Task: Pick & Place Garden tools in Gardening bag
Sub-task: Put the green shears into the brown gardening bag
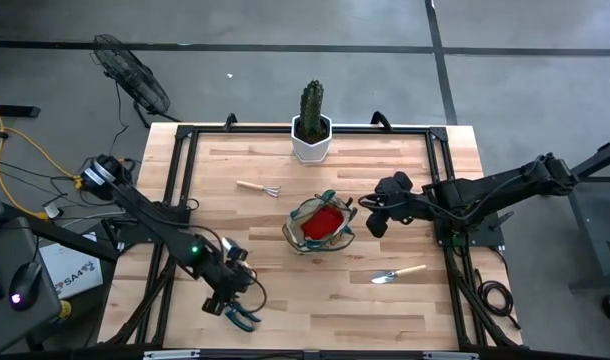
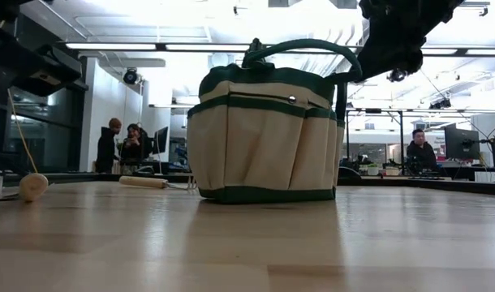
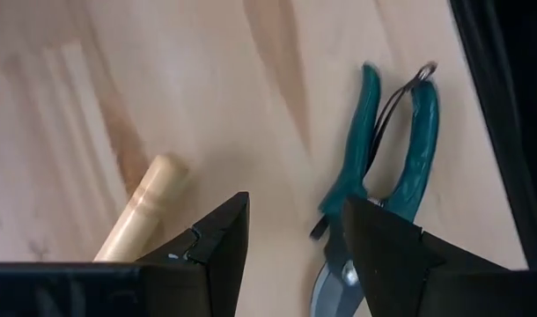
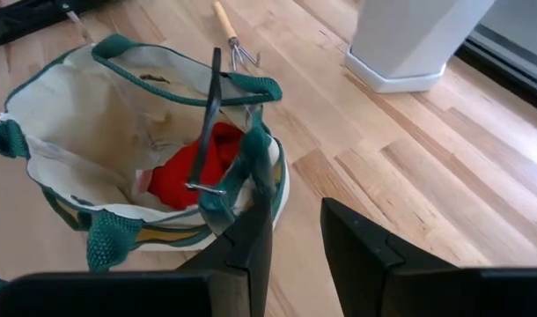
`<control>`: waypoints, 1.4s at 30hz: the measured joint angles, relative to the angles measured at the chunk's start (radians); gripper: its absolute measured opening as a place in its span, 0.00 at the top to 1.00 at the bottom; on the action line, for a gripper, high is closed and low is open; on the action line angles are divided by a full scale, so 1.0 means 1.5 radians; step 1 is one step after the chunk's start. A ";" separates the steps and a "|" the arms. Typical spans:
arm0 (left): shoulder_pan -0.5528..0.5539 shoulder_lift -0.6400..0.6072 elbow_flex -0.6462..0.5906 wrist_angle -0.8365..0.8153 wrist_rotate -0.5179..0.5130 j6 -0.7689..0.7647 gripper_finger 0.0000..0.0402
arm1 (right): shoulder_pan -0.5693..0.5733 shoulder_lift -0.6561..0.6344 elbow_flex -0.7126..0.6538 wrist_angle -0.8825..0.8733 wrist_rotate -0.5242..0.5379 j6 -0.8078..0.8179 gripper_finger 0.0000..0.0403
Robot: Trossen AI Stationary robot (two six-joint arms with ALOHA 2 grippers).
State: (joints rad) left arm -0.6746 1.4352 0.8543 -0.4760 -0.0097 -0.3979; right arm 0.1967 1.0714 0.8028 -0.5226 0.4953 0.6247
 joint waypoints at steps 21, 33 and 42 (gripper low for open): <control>-0.009 0.168 0.109 0.056 0.062 -0.019 0.55 | 0.000 0.000 0.000 0.008 -0.075 -0.106 0.77; -0.030 0.215 0.156 0.007 0.027 -0.032 0.55 | 0.000 0.000 0.000 0.006 -0.089 -0.119 0.77; -0.031 0.215 0.156 0.015 0.018 -0.017 0.55 | 0.000 0.000 0.000 0.008 -0.089 -0.118 0.77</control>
State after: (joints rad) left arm -0.7204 1.7580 1.0885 -0.4543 0.0167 -0.4230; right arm 0.1967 1.0718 0.8028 -0.5110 0.3626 0.4480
